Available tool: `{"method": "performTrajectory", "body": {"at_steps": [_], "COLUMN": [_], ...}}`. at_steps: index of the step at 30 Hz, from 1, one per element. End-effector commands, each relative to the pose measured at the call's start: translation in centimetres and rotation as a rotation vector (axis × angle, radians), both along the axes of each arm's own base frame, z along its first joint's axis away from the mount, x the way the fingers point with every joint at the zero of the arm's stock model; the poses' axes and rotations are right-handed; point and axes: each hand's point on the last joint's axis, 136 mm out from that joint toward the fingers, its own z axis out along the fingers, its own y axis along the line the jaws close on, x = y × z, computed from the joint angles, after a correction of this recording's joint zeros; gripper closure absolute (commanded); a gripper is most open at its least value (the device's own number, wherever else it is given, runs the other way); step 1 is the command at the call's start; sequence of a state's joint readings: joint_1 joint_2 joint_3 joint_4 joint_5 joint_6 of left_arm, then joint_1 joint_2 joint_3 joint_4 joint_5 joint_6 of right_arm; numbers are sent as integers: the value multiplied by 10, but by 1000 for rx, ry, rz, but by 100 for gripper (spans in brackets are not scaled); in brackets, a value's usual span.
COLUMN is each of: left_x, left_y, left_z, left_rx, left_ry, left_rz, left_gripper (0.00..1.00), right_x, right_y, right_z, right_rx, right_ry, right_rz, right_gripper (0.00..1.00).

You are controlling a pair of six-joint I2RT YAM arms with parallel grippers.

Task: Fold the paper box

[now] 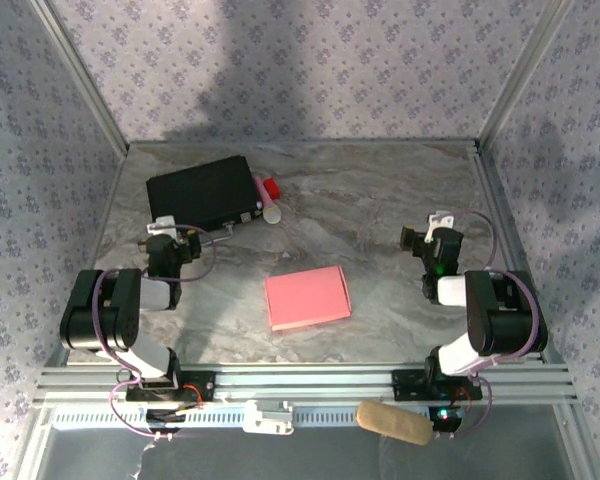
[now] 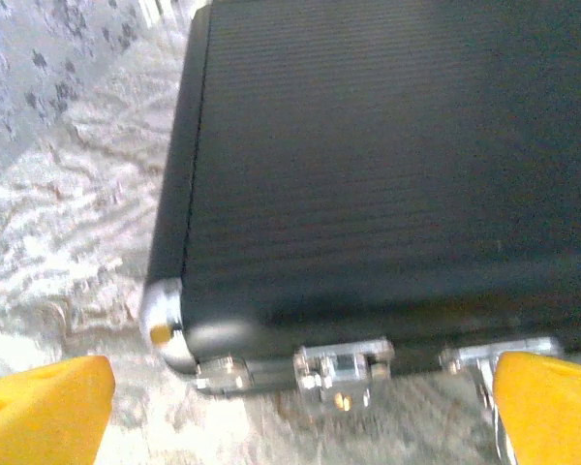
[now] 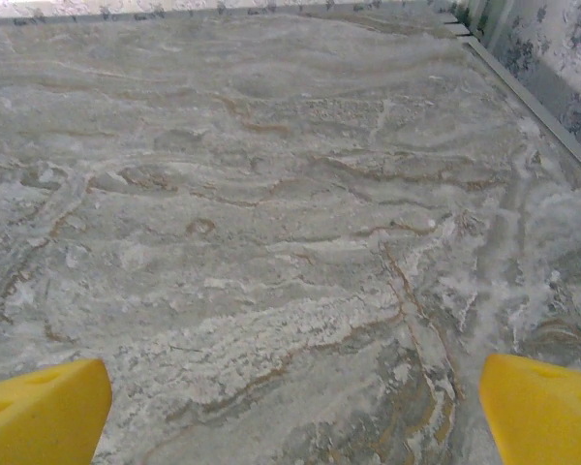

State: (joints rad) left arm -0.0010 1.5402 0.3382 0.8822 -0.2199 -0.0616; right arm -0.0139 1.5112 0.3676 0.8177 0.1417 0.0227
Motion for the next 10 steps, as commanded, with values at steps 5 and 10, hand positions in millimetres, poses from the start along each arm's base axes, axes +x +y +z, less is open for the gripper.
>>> {"method": "performTrajectory", "body": {"at_steps": [5, 10], "left_x": [12, 10], "left_y": [0, -6], "left_z": [17, 17], "left_rx": [-22, -20], "left_ry": [-47, -56], "left_rz": [-6, -45], "left_gripper": [0, 0], "right_x": [4, -4], "right_y": [-2, -15], "right_z": [4, 7], "right_rx": [-36, -45], "right_ry": [-6, -37], "right_rz": [-5, -96], "right_gripper": [1, 1]}}
